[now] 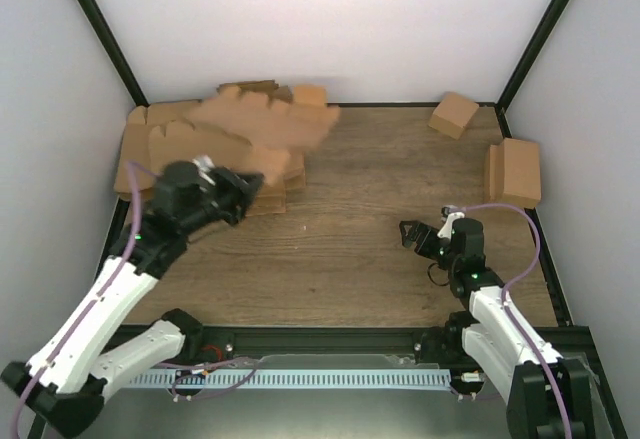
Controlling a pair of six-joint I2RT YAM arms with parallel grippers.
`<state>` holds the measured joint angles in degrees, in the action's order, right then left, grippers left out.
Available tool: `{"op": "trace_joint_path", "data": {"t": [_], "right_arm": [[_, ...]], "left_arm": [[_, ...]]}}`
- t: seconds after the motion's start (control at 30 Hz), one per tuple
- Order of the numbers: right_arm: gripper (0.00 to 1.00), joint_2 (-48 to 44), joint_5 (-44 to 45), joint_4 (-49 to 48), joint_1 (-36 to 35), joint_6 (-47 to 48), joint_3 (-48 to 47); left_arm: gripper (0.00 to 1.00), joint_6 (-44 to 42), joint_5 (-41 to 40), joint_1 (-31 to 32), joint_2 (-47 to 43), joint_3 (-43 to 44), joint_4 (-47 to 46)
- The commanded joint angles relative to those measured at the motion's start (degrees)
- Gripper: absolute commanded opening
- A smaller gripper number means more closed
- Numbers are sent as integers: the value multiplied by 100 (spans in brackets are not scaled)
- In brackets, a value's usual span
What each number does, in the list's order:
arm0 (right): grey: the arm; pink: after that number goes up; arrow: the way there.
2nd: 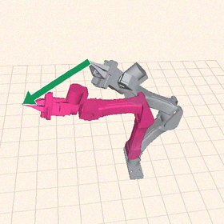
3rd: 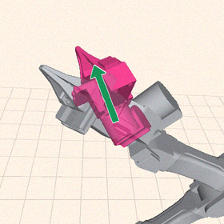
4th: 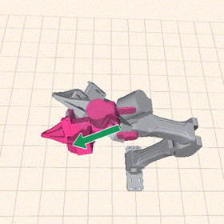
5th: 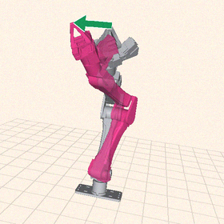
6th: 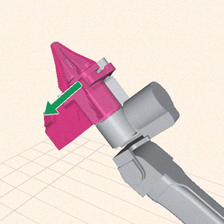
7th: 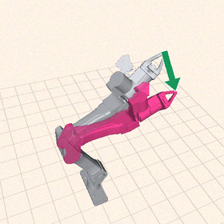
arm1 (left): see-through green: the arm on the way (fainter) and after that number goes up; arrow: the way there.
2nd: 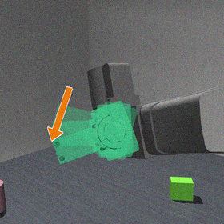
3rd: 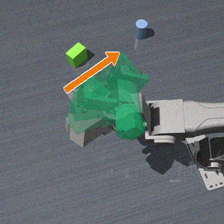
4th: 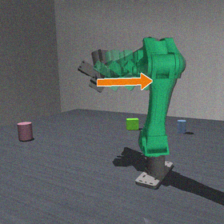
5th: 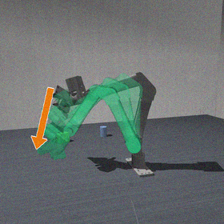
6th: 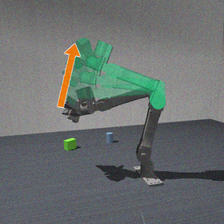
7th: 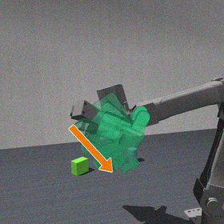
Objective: Fold the paper box
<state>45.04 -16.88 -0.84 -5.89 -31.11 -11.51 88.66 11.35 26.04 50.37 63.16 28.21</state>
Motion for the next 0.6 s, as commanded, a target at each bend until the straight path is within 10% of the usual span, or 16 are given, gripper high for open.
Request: {"op": "trace_joint_path", "data": {"t": [0.0, 0.1, 0.13, 0.4, 0.57], "right_arm": [[100, 121, 56, 23, -44, -62, -265], [100, 245, 55, 31, -39, -53, -313], [100, 277, 60, 27, -43, -59, -323], [100, 1159, -476, 358, -44, -375, -789], [100, 2189, -1430, 519, -55, -342, -1462]], "left_arm": [[16, 588, -454, 1296, 58, -1191, -153], [92, 983, -1099, 2094, 251, -1167, 661], [99, 878, -1236, 2195, 314, -1076, 881], [100, -1880, -3082, 1755, 361, 323, 2084], [100, -4396, -2239, 177, 450, 463, 1907]]}}
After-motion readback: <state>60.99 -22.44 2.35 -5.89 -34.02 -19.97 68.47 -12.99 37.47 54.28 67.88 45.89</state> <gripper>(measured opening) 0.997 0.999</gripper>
